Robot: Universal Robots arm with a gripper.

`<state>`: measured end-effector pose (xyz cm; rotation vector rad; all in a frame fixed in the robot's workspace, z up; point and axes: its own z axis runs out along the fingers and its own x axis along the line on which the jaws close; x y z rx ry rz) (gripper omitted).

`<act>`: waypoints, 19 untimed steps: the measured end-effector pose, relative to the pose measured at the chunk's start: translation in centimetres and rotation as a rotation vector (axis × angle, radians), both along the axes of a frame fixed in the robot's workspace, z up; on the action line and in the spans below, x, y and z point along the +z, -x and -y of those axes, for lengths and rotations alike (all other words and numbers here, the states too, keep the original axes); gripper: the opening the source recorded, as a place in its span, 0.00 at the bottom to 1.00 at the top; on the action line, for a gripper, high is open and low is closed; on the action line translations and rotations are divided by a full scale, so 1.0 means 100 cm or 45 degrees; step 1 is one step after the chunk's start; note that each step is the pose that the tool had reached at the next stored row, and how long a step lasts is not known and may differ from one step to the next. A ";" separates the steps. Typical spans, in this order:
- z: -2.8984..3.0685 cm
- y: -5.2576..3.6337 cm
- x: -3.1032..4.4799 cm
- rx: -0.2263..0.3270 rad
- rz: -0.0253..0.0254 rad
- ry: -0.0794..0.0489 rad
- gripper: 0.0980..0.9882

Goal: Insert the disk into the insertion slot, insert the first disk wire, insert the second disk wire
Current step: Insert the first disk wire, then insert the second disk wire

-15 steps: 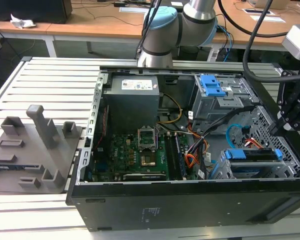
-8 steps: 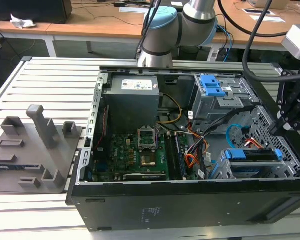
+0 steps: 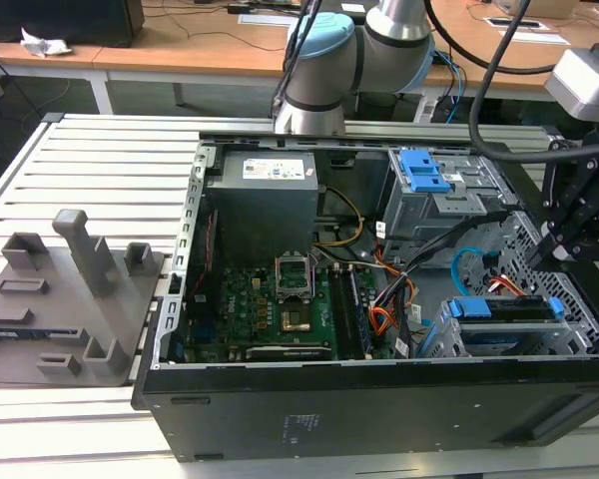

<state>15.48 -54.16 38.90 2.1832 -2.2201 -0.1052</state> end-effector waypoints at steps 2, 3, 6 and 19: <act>-0.0061 0.0034 -0.0009 0.000 0.0000 0.000 0.01; -0.0092 0.0048 -0.0014 0.000 0.0000 0.000 0.01; -0.0140 0.0099 -0.0026 0.000 0.0000 0.000 0.01; -0.0140 0.0150 -0.0032 0.000 0.0000 0.000 0.23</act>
